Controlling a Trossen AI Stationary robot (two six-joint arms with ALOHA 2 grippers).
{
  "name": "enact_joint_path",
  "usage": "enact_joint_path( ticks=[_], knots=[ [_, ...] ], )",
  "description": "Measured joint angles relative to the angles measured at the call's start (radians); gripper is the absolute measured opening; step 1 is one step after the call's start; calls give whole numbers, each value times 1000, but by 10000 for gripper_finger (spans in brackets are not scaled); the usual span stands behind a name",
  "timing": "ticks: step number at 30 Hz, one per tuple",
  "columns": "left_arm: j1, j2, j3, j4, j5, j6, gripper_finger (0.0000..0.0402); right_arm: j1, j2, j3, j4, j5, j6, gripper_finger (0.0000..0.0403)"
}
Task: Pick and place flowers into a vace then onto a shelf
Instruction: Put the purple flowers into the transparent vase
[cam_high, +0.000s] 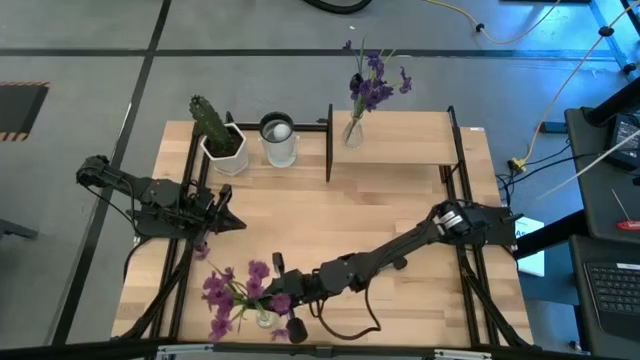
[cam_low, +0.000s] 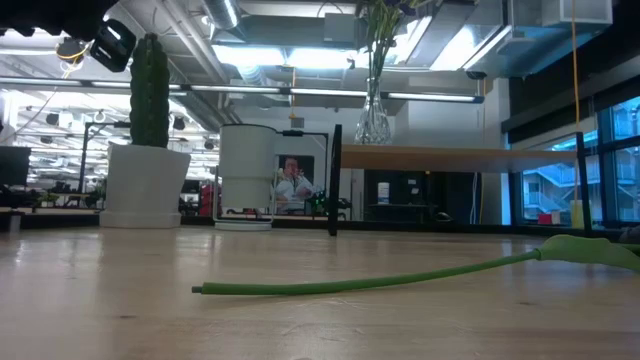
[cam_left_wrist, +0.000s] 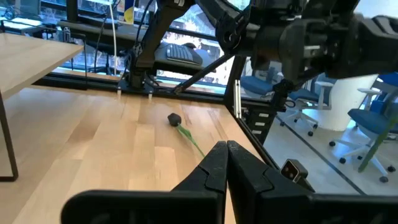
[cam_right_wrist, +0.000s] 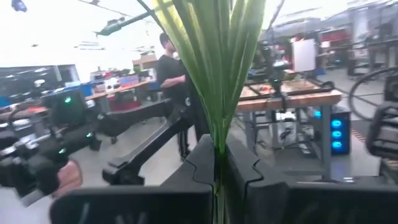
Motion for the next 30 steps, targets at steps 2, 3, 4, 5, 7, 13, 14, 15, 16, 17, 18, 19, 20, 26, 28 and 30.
enact_joint_path(
  ticks=[2, 3, 4, 5, 7, 13, 14, 15, 16, 17, 18, 19, 20, 26, 28, 30],
  knots=[
    [0, 0, 0, 0, 0, 0, 2, 0, 14, 0, 18, -26, 0, 8],
    [0, 0, 0, 0, 0, -1, 2, 0, 19, 0, 17, -26, 0, 9],
    [0, 0, 0, 0, 0, -1, 2, 0, 24, 0, 16, -27, 0, 9],
    [0, 0, 0, 0, 0, 0, 3, 0, 28, 0, 12, -27, 0, 9],
    [0, 0, 0, 0, 0, 0, 5, 0, 36, 0, 16, -27, 3, 10],
    [0, 0, 0, 0, -6, 1, 3, -7, 89, 0, 15, -44, 67, 11],
    [0, 0, 0, 0, -6, 1, 2, -9, 95, 0, 18, -44, 72, 12],
    [0, 0, 0, 0, -6, 1, 2, -10, 99, 0, 19, -44, 73, 12],
    [0, 0, 0, 0, -7, 1, 2, -12, 104, 0, 24, -44, 74, 12],
    [0, 0, 0, 0, -7, 1, 3, -14, 107, 0, 28, -44, 74, 12],
    [0, 0, 0, 0, -7, 1, 4, -17, 110, 0, 26, -44, 74, 12],
    [0, 0, 0, 0, -7, 1, 5, -19, 116, 0, 27, -45, 78, 12],
    [0, 0, 0, 0, -7, 1, 5, -20, 121, 0, 28, -48, 85, 12],
    [0, 0, 0, 0, -7, 2, 2, -25, 154, 0, 35, -71, 128, 13],
    [0, 0, 0, 0, -7, 1, 3, -26, 163, 0, 34, -71, 127, 13],
    [0, 0, 0, 0, -7, 2, 5, -26, 171, 0, 33, -71, 127, 13]
  ],
)
